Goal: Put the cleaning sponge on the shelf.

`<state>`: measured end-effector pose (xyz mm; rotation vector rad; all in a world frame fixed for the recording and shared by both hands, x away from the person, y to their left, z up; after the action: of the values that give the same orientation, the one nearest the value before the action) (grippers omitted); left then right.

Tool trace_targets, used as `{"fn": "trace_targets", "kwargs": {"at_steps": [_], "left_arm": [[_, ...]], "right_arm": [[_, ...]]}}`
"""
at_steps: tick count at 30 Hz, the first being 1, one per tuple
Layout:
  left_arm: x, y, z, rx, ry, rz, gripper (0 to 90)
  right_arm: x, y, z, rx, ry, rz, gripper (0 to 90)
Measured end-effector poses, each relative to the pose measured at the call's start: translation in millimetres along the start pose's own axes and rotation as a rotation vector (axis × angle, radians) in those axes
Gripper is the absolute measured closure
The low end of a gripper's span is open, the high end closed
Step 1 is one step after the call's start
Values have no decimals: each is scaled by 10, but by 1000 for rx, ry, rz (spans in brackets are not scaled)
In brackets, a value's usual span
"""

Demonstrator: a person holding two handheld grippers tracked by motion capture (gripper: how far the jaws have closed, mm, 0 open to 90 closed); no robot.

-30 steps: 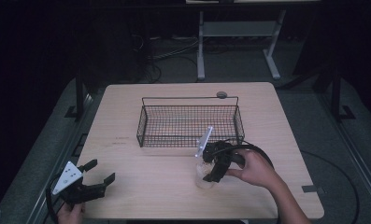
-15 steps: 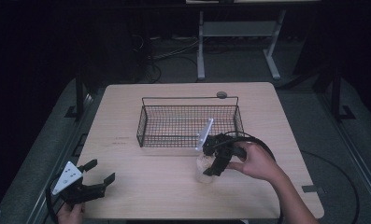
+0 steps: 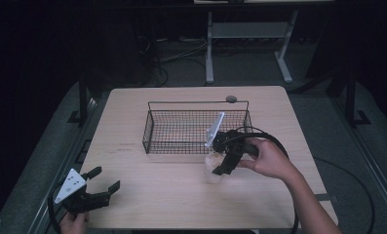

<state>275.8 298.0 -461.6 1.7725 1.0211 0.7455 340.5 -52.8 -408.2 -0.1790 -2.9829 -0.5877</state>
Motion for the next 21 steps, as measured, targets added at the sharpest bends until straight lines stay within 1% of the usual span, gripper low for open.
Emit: {"fn": "trace_targets", "kwargs": {"at_steps": [3, 11, 16, 19, 21], "left_arm": [[-2, 0, -1, 0, 0, 0, 141], [-4, -1, 2, 2, -2, 2, 141], [-6, 0, 3, 2, -3, 3, 141], [-10, 0, 3, 2, -3, 3, 141], [-13, 1, 4, 2, -4, 5, 141]], "right_arm": [[-21, 19, -35, 7, -3, 0, 278], [-98, 69, -139, -7, -6, 4, 278], [-141, 91, -190, -2, -12, 5, 278], [-163, 109, -220, -18, -9, 7, 278], [-188, 110, -239, -10, -15, 11, 278]]}}
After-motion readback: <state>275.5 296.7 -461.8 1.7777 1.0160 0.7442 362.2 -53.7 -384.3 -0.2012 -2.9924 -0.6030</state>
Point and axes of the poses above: each handheld gripper's, and its own axes: z roughly forward along the jaws, y roughly out of its top, x roughly to its left, the point moved 8 cm from there along z, roughly forward along the jaws, and after that the axes turned 6 degrees about y, right-handed, at the moved point
